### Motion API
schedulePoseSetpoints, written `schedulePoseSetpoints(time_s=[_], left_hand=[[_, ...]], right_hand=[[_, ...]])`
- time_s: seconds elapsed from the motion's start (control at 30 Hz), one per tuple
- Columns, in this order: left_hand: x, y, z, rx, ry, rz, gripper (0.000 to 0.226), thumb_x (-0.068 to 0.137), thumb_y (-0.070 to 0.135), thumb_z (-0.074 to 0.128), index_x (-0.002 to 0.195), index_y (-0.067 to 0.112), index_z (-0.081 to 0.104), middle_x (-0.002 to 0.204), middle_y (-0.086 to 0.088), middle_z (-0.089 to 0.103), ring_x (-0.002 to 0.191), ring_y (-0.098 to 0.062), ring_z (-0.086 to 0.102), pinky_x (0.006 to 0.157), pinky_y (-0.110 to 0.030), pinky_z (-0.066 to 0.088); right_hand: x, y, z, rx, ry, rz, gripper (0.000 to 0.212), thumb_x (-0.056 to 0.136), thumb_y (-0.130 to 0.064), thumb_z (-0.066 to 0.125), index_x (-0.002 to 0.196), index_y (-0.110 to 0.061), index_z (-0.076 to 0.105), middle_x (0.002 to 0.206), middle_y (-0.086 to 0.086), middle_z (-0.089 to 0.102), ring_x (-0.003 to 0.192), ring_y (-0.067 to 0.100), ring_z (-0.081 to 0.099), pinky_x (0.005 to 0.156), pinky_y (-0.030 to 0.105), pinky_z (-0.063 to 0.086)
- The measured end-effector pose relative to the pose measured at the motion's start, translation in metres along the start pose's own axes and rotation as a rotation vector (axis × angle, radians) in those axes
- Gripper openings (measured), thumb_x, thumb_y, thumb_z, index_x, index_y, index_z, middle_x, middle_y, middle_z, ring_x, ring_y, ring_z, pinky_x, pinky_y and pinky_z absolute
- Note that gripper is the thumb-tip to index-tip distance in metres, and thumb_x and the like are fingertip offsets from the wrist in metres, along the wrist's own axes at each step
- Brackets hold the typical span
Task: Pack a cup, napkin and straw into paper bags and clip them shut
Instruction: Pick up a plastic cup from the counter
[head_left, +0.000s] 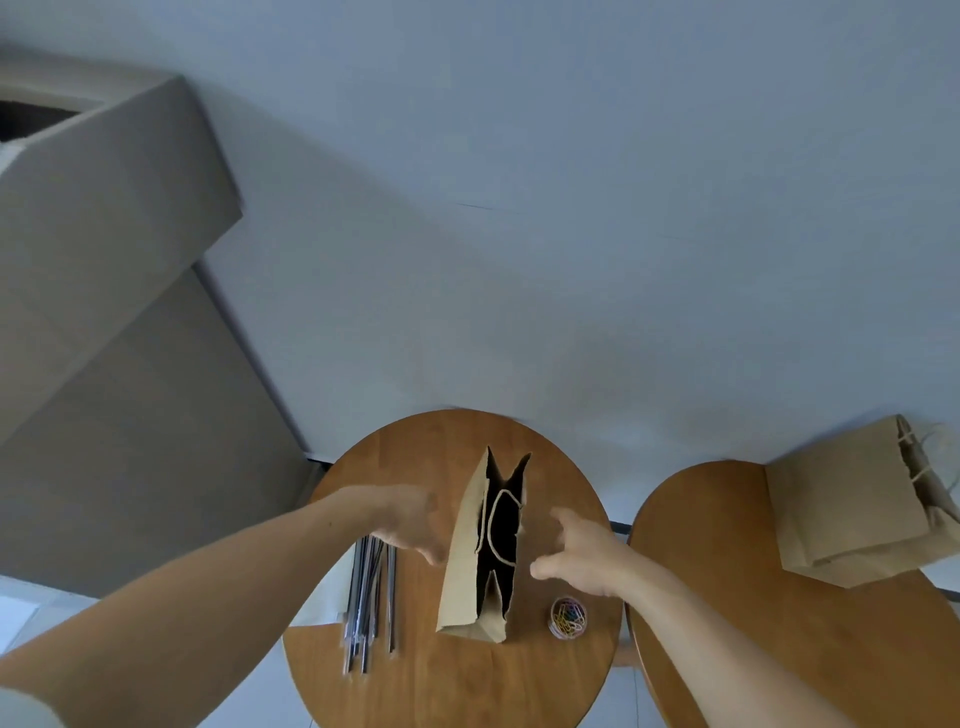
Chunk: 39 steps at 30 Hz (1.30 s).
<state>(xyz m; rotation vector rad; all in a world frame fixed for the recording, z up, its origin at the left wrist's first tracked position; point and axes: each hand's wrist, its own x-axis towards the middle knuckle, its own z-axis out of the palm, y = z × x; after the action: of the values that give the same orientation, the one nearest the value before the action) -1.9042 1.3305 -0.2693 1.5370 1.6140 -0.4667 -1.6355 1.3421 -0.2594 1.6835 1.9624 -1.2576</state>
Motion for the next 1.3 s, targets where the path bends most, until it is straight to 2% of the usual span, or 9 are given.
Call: schedulePoseSetpoints(time_s=[0.1,0.3,0.57,0.67,0.73,0.83,0.97,1.13,1.3], left_hand=[[-0.017,0.002,-0.031,0.081,0.100,-0.036,0.077,0.080,0.046,0.068,0.143,0.011,0.041,0.126,-0.008,0.062,0.101,-0.022,0.062,0.087,-0.037,0.053],[-0.078,-0.005,-0.109,0.111,0.454,-0.109,0.063,0.092,0.044,0.057,0.147,0.019,0.037,0.143,-0.003,0.050,0.126,-0.026,0.051,0.101,-0.039,0.045],[-0.205,-0.083,-0.198,0.119,0.790,-0.239,0.058,0.089,0.046,0.057,0.141,0.024,0.045,0.141,0.000,0.052,0.126,-0.027,0.051,0.099,-0.039,0.045],[-0.243,-0.126,-0.217,0.158,0.851,-0.270,0.046,0.086,0.046,0.055,0.125,0.022,0.054,0.124,0.000,0.059,0.109,-0.028,0.057,0.084,-0.039,0.050],[-0.267,-0.157,-0.229,0.145,0.897,-0.276,0.049,0.087,0.048,0.054,0.131,0.026,0.052,0.126,0.004,0.056,0.106,-0.024,0.057,0.082,-0.036,0.049],[-0.300,-0.208,-0.249,0.122,0.987,-0.288,0.055,0.087,0.052,0.054,0.137,0.029,0.048,0.132,0.005,0.055,0.113,-0.023,0.056,0.089,-0.036,0.047],[-0.328,-0.275,-0.264,0.112,1.032,-0.317,0.057,0.088,0.054,0.056,0.138,0.029,0.047,0.135,0.006,0.053,0.120,-0.024,0.052,0.084,-0.035,0.041],[-0.341,-0.336,-0.266,0.091,1.018,-0.305,0.053,0.087,0.050,0.056,0.134,0.027,0.050,0.126,0.005,0.057,0.101,-0.020,0.051,0.076,-0.033,0.041],[-0.339,-0.371,-0.263,0.068,0.998,-0.250,0.055,0.088,0.049,0.055,0.137,0.024,0.050,0.126,0.003,0.058,0.107,-0.020,0.056,0.082,-0.034,0.048]], right_hand=[[0.001,-0.022,-0.037,-0.098,0.091,-0.065,0.084,0.085,-0.034,0.061,0.156,-0.024,0.017,0.161,0.002,0.027,0.143,0.025,0.035,0.110,0.039,0.040],[0.011,-0.124,-0.108,-0.293,0.249,-0.350,0.061,0.092,-0.032,0.054,0.150,-0.020,0.035,0.154,0.002,0.036,0.139,0.021,0.039,0.112,0.035,0.035],[-0.010,-0.313,-0.133,-0.438,0.377,-0.706,0.059,0.090,-0.035,0.060,0.145,-0.018,0.044,0.149,0.003,0.045,0.134,0.020,0.046,0.108,0.032,0.037],[-0.018,-0.371,-0.128,-0.458,0.409,-0.771,0.057,0.089,-0.034,0.061,0.143,-0.019,0.047,0.147,0.003,0.047,0.132,0.020,0.047,0.106,0.030,0.038],[-0.022,-0.406,-0.124,-0.452,0.430,-0.801,0.056,0.089,-0.033,0.061,0.142,-0.019,0.049,0.146,0.002,0.048,0.131,0.019,0.048,0.104,0.029,0.038],[-0.024,-0.462,-0.117,-0.432,0.475,-0.842,0.053,0.089,-0.032,0.061,0.140,-0.020,0.050,0.144,0.000,0.051,0.129,0.018,0.050,0.100,0.028,0.039],[-0.018,-0.550,-0.093,-0.447,0.491,-0.926,0.050,0.087,-0.033,0.063,0.135,-0.020,0.056,0.138,0.000,0.056,0.122,0.016,0.055,0.096,0.026,0.041],[0.011,-0.644,-0.055,-0.520,0.365,-0.889,0.065,0.076,-0.046,0.071,0.135,-0.025,0.053,0.136,-0.004,0.056,0.119,0.016,0.054,0.098,0.033,0.045],[0.050,-0.697,-0.027,-0.648,0.320,-0.795,0.092,0.062,-0.064,0.068,0.143,-0.029,0.042,0.141,-0.005,0.049,0.120,0.019,0.051,0.093,0.037,0.046]])
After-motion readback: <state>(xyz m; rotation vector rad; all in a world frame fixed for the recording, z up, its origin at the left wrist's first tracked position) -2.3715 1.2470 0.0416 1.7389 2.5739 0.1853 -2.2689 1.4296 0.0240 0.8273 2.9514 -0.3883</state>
